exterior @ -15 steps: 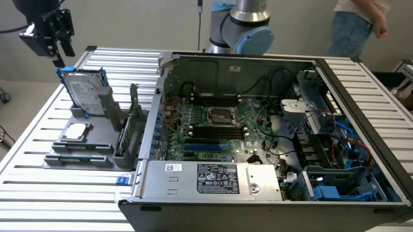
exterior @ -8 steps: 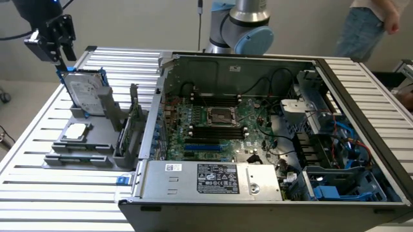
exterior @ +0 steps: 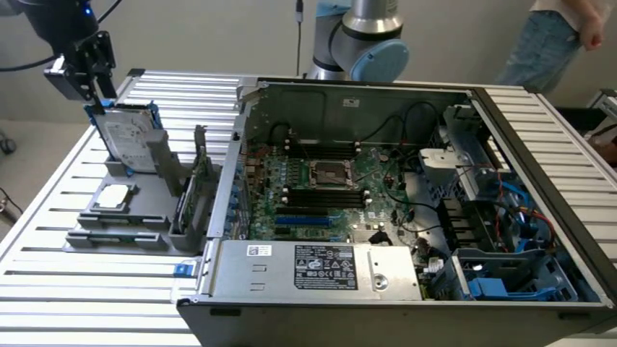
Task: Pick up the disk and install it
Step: 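Pick up the disk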
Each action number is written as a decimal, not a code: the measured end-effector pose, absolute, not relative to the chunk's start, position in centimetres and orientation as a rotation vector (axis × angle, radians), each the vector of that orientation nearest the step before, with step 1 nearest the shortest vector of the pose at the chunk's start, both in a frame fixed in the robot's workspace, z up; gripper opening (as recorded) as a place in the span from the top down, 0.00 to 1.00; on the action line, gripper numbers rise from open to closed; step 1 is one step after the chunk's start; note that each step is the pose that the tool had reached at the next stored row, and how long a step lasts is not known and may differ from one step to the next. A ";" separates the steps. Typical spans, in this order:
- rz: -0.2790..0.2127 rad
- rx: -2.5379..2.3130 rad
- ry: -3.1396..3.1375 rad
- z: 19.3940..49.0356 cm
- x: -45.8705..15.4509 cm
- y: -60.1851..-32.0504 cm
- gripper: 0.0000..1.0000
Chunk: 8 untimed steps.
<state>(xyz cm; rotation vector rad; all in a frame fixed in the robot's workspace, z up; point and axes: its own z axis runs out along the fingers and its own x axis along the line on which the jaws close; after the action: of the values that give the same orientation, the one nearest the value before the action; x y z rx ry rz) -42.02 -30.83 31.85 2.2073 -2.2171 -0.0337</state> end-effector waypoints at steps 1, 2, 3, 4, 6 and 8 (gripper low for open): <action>-0.033 2.211 -2.213 31.7 -42.0 -30.8 0.46; -0.033 2.213 -2.210 31.5 -42.0 -30.8 0.46; -0.032 2.216 -2.207 31.3 -42.0 -30.8 0.46; -0.032 2.217 -2.205 31.1 -42.0 -30.8 0.46; -0.030 2.219 -2.202 30.8 -42.1 -30.8 0.46; -0.029 2.218 -2.202 30.4 -42.1 -30.8 0.46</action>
<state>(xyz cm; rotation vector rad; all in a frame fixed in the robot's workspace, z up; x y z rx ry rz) -42.15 -30.83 30.41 2.2182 -2.2020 -0.0293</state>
